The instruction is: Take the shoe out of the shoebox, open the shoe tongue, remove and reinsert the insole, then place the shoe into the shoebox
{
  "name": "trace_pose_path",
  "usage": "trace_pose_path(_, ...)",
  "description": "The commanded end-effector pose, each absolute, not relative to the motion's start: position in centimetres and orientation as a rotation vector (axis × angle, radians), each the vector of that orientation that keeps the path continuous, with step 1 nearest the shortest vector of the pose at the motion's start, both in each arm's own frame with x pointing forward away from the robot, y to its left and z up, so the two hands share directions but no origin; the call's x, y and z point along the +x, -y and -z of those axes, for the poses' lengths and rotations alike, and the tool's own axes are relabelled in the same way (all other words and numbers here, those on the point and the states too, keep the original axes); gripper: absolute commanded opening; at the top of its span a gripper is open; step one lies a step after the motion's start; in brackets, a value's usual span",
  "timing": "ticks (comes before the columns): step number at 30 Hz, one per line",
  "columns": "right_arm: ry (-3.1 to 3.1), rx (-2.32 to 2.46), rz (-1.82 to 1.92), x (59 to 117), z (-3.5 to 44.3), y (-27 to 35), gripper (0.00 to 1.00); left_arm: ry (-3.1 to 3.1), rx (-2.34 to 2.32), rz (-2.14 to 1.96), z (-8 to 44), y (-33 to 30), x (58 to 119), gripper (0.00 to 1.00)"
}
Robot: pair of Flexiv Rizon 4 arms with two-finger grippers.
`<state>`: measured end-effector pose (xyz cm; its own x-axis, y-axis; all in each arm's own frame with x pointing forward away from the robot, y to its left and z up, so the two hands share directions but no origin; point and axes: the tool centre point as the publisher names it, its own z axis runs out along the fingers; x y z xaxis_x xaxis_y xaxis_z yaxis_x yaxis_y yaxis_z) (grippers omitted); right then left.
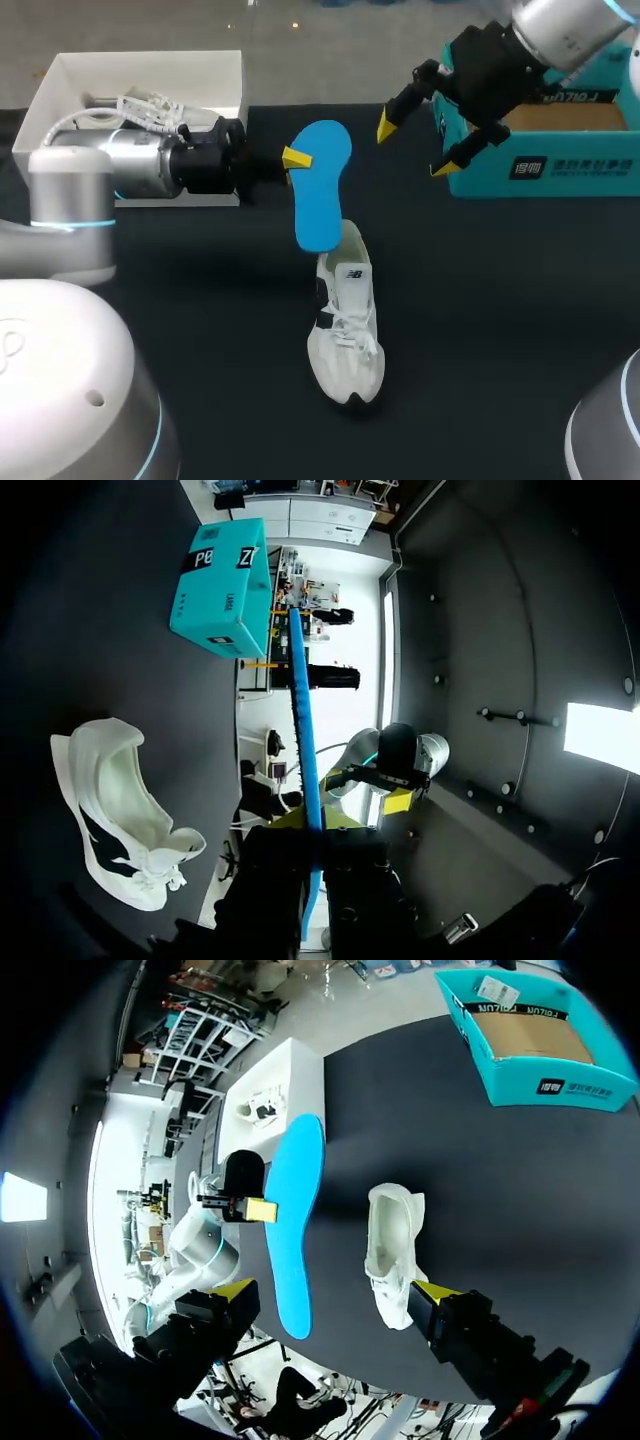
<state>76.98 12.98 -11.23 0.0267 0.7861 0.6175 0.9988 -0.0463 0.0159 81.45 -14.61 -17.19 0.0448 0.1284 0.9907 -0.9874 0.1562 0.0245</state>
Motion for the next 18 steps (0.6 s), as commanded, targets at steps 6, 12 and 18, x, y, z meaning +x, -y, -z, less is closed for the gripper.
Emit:
trace_pose_path(6,1.172,-1.400,1.140,77.0,13.8,-9.3,1.00,1.146,0.998,-1.166,17.2,14.4,81.0,0.00)
trace_pose_path(12,0.998,-1.343,1.240,77.3,14.0,-6.7,1.00,1.136,0.991,-1.167,17.4,14.3,81.3,0.00)
trace_pose_path(18,0.830,-1.307,1.362,77.3,13.8,-5.9,1.00,1.142,0.975,-1.173,17.2,14.4,81.6,0.00)
